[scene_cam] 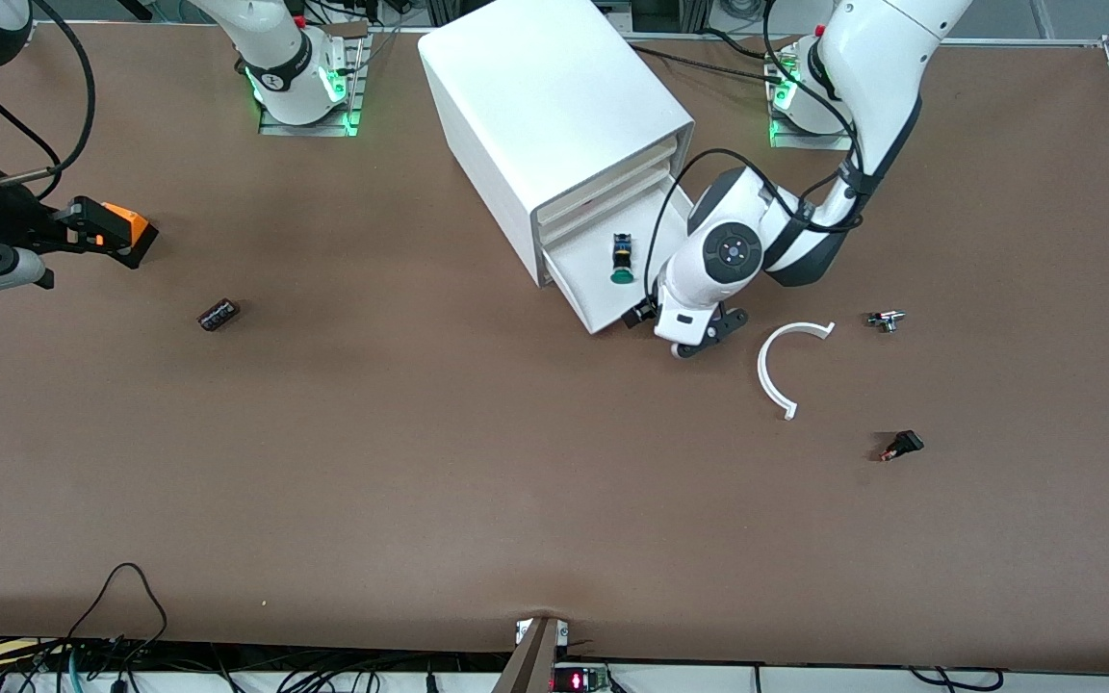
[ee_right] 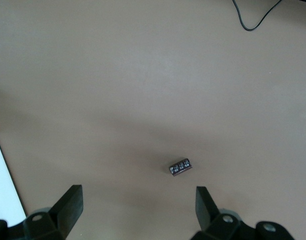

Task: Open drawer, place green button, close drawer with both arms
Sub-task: 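Push the open drawer closed into the cabinet with the left gripper, then draw the left gripper back from the closed drawer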

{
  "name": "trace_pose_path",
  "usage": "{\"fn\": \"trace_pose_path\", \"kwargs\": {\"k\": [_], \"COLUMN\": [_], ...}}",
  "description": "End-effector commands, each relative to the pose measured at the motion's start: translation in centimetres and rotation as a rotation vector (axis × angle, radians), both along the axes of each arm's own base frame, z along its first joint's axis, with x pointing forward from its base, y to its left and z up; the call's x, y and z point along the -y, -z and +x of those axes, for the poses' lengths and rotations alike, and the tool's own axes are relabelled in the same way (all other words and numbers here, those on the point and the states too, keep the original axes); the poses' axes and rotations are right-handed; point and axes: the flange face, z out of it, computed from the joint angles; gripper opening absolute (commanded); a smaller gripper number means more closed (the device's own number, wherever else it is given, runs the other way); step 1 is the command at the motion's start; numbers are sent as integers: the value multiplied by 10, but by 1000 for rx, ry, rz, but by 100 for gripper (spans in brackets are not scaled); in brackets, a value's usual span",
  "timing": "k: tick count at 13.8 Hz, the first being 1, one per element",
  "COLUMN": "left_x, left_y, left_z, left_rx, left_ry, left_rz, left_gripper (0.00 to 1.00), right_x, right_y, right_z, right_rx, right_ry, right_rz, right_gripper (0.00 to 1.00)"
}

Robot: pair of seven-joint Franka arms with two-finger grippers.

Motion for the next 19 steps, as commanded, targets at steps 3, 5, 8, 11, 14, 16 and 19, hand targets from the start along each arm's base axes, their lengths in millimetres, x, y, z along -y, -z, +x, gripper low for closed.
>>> {"fn": "trace_pose_path", "kwargs": {"k": [3, 5, 8, 11, 14, 16, 19], "left_x": [33, 45, 61, 81, 93, 96, 89], "left_y": [-8, -8, -8, -5, -2, -1, -3], "left_z": [-41, -51, -67, -87, -97, -98, -88], "left_rx": [-38, -45, -54, -59, -79, -91, -85], "left_ry": [-33, -24, -15, 12, 23, 3, 6], "left_rz": [0, -3, 2, 7, -14, -33, -36], "left_gripper": [100, 100, 100, 100, 100, 100, 100], "right_x": [-4, -1, 4, 4, 3, 4, 3], "right_y": [-5, -4, -4, -4, -3, -2, 1], "right_z": [2, 3, 3, 3, 4, 4, 6], "right_rx": [11, 9, 9, 9, 8, 8, 8], "right_ry": [-3, 1, 11, 11, 11, 11, 9], "right_rz": [-12, -12, -11, -11, -9, -11, -12], "right_gripper": [100, 100, 100, 100, 100, 100, 100]}}
